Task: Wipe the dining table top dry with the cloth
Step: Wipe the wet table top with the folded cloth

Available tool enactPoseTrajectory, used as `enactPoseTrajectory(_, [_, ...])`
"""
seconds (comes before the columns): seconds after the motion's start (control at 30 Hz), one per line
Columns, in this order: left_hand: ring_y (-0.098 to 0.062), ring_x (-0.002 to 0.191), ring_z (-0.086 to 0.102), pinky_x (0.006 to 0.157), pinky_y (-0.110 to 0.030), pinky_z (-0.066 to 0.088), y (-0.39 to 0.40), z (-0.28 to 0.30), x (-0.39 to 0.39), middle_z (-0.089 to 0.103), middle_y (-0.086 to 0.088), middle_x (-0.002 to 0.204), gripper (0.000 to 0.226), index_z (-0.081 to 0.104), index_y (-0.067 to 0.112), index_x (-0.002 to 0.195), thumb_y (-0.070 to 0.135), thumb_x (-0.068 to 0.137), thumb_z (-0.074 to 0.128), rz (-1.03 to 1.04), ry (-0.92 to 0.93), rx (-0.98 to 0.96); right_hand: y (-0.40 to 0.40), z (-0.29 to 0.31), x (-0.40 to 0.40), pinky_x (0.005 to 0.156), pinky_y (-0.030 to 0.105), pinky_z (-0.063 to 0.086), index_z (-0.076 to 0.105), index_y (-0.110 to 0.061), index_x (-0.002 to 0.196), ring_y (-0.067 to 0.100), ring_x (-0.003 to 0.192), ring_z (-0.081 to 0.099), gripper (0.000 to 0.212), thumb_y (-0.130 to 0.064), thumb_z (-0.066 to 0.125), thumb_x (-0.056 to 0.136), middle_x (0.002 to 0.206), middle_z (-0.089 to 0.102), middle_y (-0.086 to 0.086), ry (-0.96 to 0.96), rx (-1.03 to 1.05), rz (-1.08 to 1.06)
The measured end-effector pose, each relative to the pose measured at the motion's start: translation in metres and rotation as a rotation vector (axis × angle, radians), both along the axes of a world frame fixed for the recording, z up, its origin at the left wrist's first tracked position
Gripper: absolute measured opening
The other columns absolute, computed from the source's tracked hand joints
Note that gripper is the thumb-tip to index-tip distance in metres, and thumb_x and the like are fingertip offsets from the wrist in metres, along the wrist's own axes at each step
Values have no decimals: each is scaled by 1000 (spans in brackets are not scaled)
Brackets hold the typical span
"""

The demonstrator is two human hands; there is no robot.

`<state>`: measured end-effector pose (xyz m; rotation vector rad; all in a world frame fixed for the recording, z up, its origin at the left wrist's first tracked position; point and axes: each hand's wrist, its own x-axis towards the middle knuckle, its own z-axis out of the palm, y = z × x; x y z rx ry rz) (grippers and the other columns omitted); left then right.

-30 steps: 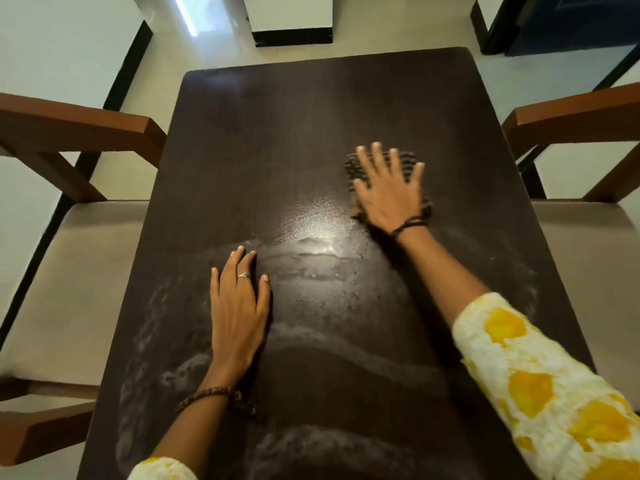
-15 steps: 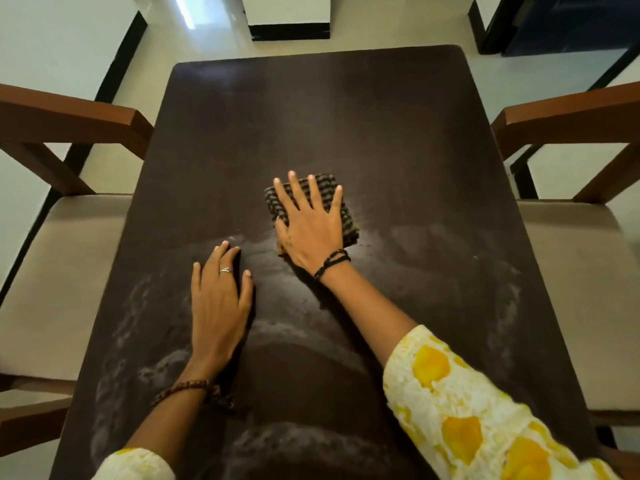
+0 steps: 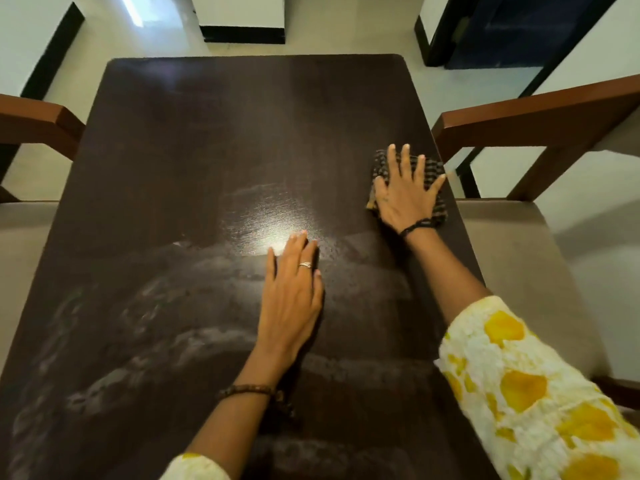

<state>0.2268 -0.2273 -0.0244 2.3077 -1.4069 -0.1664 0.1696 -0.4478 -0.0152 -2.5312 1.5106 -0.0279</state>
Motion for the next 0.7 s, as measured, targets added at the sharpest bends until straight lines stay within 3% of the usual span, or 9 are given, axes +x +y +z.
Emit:
enactPoseTrajectory(0.13, [-24, 134, 35, 111, -50, 14, -12, -5, -11, 42, -13, 141, 44, 43, 5, 134, 21, 94, 33, -46, -52, 13, 44, 0, -19, 112, 61, 1, 4, -27, 151, 23, 146, 4, 59, -39, 29, 99, 160, 2, -1, 35, -114, 232])
enactPoseTrajectory(0.2, [-23, 134, 33, 114, -42, 10, -7, -8, -4, 40, -12, 143, 44, 41, 6, 136, 22, 95, 35, -23, -35, 4, 45, 2, -25, 113, 60, 2, 4, -29, 151, 22, 146, 4, 58, -38, 28, 99, 160, 3, -2, 41, -104, 285])
enactPoseTrajectory(0.3, [-19, 137, 28, 115, -32, 5, -12, -9, -11, 36, -10, 145, 45, 37, 9, 138, 26, 97, 32, -12, 6, 2, -1, -2, -36, 113, 60, 2, 4, -30, 151, 22, 146, 3, 58, -39, 28, 99, 160, 3, -4, 50, -70, 183])
enactPoseTrajectory(0.43, [-16, 138, 25, 115, -30, 3, -15, -9, -14, 34, -8, 146, 47, 35, 10, 139, 28, 97, 30, 2, 22, 0, -51, 0, -44, 113, 59, 1, 2, -28, 151, 23, 147, 0, 58, -38, 27, 100, 160, 0, -2, 32, 29, 67])
enactPoseTrajectory(0.57, [-17, 137, 25, 115, -35, 8, -16, -8, -16, 36, -9, 146, 47, 36, 10, 139, 28, 96, 29, 5, 17, -1, -16, 1, -69, 113, 58, 0, 1, -25, 152, 23, 147, 1, 59, -40, 24, 100, 160, -1, 1, 62, -8, 108])
enactPoseTrajectory(0.7, [-17, 137, 25, 116, -38, 9, -16, -8, -16, 36, -9, 146, 48, 35, 9, 139, 28, 96, 28, 10, 12, 12, 49, 3, -115, 113, 55, 0, 3, -24, 151, 23, 146, 6, 62, -46, 10, 92, 159, 5, 3, 69, -41, 155])
